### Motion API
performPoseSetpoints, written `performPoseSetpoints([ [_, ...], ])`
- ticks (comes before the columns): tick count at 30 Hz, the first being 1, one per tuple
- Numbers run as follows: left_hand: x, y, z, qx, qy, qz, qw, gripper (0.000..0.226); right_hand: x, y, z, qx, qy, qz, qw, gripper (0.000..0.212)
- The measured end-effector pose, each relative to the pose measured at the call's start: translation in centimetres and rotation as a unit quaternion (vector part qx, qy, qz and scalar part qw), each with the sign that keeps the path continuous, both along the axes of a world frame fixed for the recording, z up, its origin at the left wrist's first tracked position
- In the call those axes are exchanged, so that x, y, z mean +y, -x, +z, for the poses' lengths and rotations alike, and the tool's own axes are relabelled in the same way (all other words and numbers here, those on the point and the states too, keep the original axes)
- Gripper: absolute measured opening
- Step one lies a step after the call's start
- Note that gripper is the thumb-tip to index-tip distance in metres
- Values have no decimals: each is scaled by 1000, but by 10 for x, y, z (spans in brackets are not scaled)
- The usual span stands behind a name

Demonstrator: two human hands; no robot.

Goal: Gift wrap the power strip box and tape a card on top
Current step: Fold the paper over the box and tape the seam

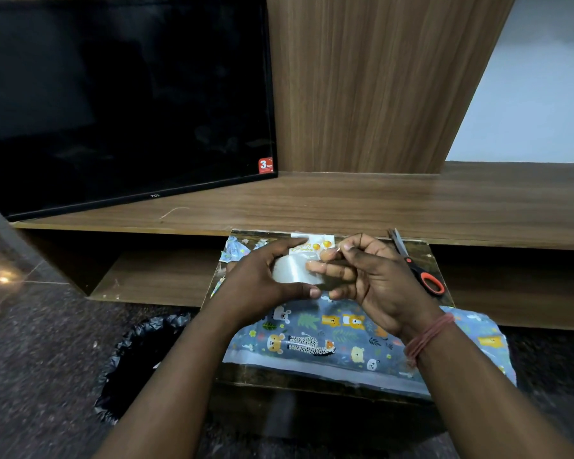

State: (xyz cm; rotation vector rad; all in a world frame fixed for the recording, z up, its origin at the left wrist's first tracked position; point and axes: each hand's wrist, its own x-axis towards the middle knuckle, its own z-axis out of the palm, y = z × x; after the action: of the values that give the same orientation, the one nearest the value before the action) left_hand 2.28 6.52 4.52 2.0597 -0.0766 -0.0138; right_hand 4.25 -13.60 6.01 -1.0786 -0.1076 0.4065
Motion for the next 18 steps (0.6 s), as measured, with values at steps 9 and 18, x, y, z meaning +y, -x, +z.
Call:
performPoseSetpoints([
  [9,-5,4,15,-49,-62,-35,996,84,6,1,9,-65,22,-18,997,8],
  [18,-2,3,25,63,81,-102,990,43,4,1,11,-53,8,6,999,7],
])
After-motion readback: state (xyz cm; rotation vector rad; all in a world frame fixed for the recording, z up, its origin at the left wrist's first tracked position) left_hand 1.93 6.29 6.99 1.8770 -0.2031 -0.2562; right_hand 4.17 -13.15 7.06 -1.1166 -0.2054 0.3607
